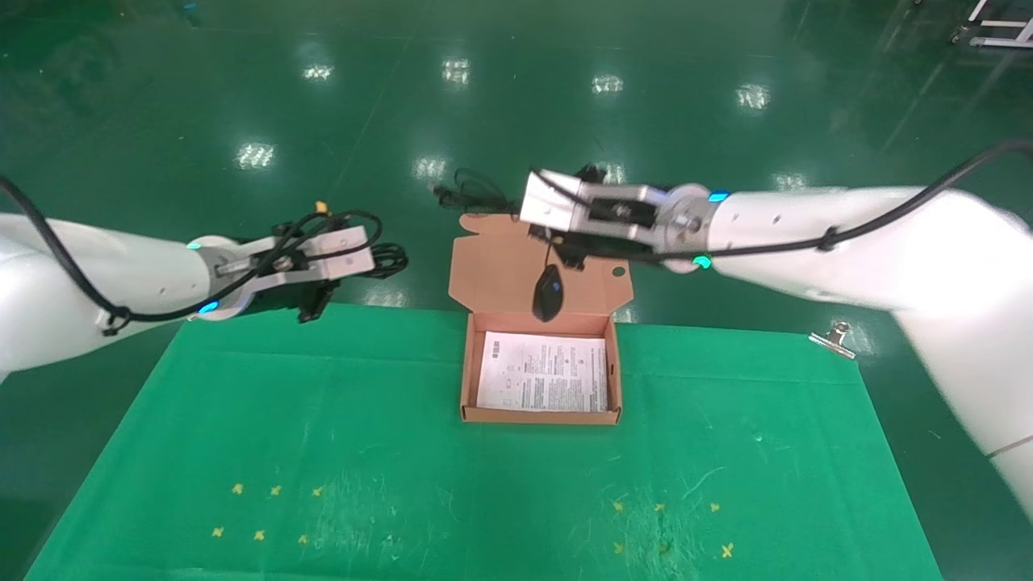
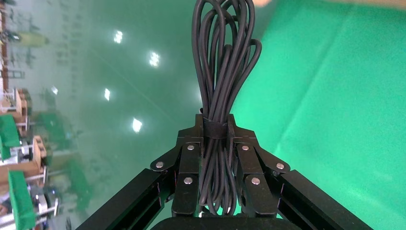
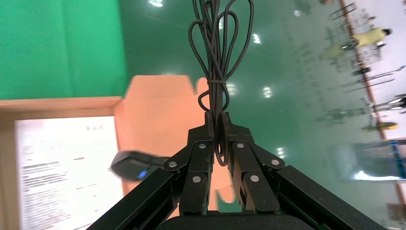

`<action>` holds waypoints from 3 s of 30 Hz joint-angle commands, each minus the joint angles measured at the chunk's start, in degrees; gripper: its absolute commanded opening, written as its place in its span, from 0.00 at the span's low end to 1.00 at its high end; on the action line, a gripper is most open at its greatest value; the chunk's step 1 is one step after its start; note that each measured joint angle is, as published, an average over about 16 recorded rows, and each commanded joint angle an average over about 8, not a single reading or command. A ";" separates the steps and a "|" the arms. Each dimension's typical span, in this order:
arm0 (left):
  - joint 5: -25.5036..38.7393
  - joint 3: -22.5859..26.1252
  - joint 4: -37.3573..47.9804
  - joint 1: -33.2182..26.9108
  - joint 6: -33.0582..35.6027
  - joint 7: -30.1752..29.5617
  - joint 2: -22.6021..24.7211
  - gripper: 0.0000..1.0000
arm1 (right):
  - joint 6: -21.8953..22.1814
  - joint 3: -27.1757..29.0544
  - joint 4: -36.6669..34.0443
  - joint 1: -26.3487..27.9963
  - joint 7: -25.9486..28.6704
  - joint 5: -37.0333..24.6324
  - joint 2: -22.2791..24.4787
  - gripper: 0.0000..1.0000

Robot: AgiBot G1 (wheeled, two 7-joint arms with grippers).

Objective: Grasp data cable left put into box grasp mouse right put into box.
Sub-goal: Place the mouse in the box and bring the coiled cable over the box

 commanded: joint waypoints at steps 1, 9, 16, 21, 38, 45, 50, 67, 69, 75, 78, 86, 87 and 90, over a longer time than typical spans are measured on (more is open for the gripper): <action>0.73 0.18 -0.12 0.49 0.58 -0.52 -0.52 0.00 | 0.09 -0.12 -0.90 -0.59 -0.31 0.30 -0.54 0.00; 2.16 0.31 -1.66 1.26 2.92 -2.28 -2.22 0.00 | 1.04 -0.50 -7.28 -1.47 -2.84 1.86 -4.55 0.00; 2.47 0.30 -2.38 1.46 3.24 -2.79 -2.38 0.00 | 0.90 -0.29 -9.66 -3.38 -4.53 6.86 -5.71 0.00; 2.55 0.30 -2.53 1.50 3.31 -2.91 -2.41 0.00 | 0.82 -0.87 -11.63 -4.60 -4.40 9.64 -5.81 0.00; 2.61 0.30 -2.63 1.56 3.37 -2.98 -2.44 0.00 | 2.57 -5.31 -20.97 -5.03 -0.82 11.44 -6.18 0.82; 2.21 0.61 -2.94 2.01 2.95 -2.42 -1.84 0.00 | 2.55 -5.61 -19.64 -5.23 -0.63 12.19 -5.10 1.00; 1.63 1.28 -2.72 2.77 1.51 -1.07 -0.27 0.00 | 2.34 -5.76 -18.21 -5.32 -0.14 12.33 -3.89 1.00; 2.59 5.81 5.43 7.14 -10.95 5.92 12.01 0.00 | 1.55 -5.44 -7.04 -5.05 5.90 10.60 7.32 1.00; 2.69 6.47 7.61 7.66 -13.33 6.64 13.71 0.00 | 1.66 -5.62 -4.94 -5.11 7.53 9.70 9.11 1.00; 0.96 10.28 12.16 8.88 -20.20 7.46 16.35 0.00 | 1.76 -6.10 2.71 -5.65 13.12 6.69 14.96 1.00; -0.34 13.23 13.27 8.95 -22.94 6.77 16.64 0.00 | 1.43 -6.32 6.80 -5.82 16.27 4.99 17.83 1.00; -3.54 21.59 14.40 7.93 -28.09 2.85 16.99 0.00 | -0.15 -6.84 16.56 -5.98 25.01 -0.18 24.05 1.00; -3.87 22.54 14.45 7.67 -28.55 2.19 17.01 0.00 | -0.29 -6.89 17.65 -6.04 26.09 -0.87 24.60 1.00; -4.64 24.83 14.58 6.93 -29.65 0.45 17.09 0.10 | -0.54 -6.98 20.29 -6.23 28.74 -2.56 25.85 1.00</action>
